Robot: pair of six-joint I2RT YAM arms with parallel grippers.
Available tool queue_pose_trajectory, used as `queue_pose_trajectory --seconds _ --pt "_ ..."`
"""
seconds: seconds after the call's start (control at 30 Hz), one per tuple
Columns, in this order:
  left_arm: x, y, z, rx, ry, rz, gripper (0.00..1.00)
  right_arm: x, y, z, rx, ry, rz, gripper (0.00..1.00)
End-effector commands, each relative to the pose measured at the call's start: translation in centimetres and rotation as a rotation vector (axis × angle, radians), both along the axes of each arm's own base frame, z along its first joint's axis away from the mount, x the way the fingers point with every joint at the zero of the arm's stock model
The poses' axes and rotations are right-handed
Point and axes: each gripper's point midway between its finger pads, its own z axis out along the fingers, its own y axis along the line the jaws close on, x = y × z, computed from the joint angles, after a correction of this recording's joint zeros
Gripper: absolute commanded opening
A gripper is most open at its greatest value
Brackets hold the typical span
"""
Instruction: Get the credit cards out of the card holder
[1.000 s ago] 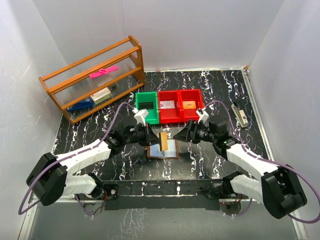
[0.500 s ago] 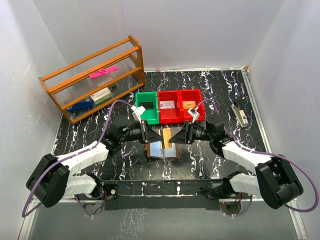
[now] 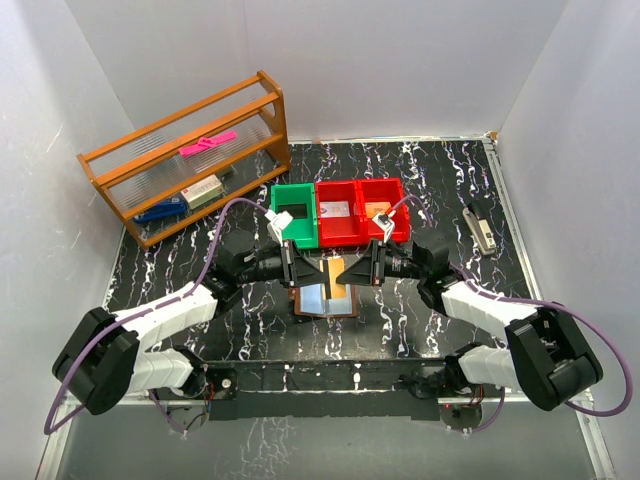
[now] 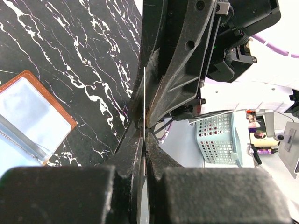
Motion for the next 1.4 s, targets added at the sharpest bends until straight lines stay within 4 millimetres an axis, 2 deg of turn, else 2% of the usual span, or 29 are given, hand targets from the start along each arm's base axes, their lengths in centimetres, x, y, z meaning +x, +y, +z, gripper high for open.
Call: queue_pose_trajectory --seconds 0.0,0.13,0.23,0.33,0.43,0.53,0.63,0.7,0.87,1.0,1.3,1.37 --pt "-0.4 0.0 1.1 -0.029 -0.040 -0.026 0.00 -0.2 0.3 1.9 0.052 -0.075 0.029 0.13" --pt "-0.5 0.0 1.1 -0.025 -0.034 -0.033 0.00 -0.3 0.2 2.1 0.055 -0.078 0.032 0.00" --pt "-0.4 0.1 0.7 -0.005 -0.023 -0.024 0.01 -0.4 0.2 2.2 0.055 -0.081 0.028 0.00" --pt "-0.1 0.4 0.1 0.033 -0.014 0.000 0.24 -0.1 0.0 2.1 0.035 -0.092 0.008 0.00" --pt "0.4 0.7 -0.2 0.069 -0.014 0.036 0.55 0.6 -0.2 1.7 -0.008 -0.107 -0.029 0.00" --pt "1.3 1.5 -0.6 0.136 -0.030 0.097 0.70 1.8 -0.6 1.2 -0.085 -0.135 -0.091 0.00" --pt "2.2 2.8 -0.7 0.206 -0.061 0.179 0.89 4.0 -1.9 0.7 -0.205 -0.167 -0.219 0.00" --pt "2.9 4.0 -0.7 0.265 -0.083 0.249 0.96 5.8 -3.1 1.2 -0.279 -0.212 -0.323 0.00" --pt "4.1 7.4 -0.9 0.397 -0.120 0.406 0.99 9.5 -6.4 2.3 -0.449 -0.347 -0.536 0.00" --pt "4.4 9.3 -0.6 0.454 -0.132 0.488 0.99 12.3 -9.3 2.9 -0.603 -0.460 -0.668 0.00" --pt "4.2 10.5 -0.9 0.503 -0.128 0.519 0.99 17.1 -13.8 6.7 -0.900 -0.842 -0.807 0.00" --pt "4.2 10.7 -0.9 0.517 -0.132 0.520 0.99 18.2 -14.4 6.9 -1.000 -0.906 -0.785 0.00"
